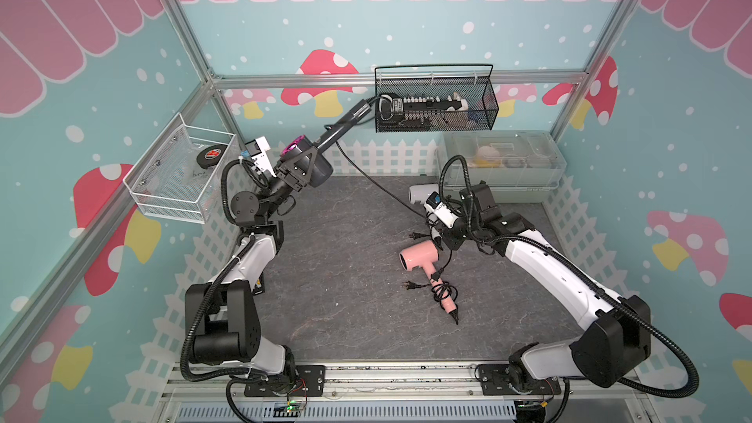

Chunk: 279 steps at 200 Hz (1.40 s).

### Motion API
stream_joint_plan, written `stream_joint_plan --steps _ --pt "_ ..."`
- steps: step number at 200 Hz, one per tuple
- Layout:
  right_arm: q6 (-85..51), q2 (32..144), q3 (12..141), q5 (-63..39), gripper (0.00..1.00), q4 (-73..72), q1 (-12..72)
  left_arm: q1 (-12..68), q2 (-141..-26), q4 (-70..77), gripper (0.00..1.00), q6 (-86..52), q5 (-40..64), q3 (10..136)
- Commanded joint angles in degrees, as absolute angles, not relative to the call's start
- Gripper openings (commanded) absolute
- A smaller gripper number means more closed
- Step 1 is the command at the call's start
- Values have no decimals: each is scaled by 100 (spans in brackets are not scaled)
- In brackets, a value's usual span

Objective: Wrap the cord around the hair dryer
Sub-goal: Wrap the power cord around the hair dryer.

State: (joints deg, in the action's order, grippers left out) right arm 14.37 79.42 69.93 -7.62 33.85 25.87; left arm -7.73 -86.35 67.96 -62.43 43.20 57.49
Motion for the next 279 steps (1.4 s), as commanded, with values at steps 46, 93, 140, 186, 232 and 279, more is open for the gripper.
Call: stream_joint_plan --steps 46,93,140,186,232,279 --pt "1388 7467 6697 -163 0 3937 2563 -1337 -8773 7594 0 -6639 3773 6250" --pt "1390 7532 6638 26 0 4117 2566 -1530 -8715 7432 0 -6571 3821 6346" --pt "1493 7169 7445 -191 0 4441 3050 -1363 -8348 6061 0 -5387 4025 6135" --pt "1948 6883 8696 -52 0 4929 3427 -1017 -7960 4444 0 -4061 4025 5990" --pt "2497 7107 9948 -235 0 5121 3450 -498 -7744 2937 0 -3004 4034 5978" --pt "2977 7696 11200 -870 0 5320 3459 318 -7725 1521 0 -2026 3804 6095"
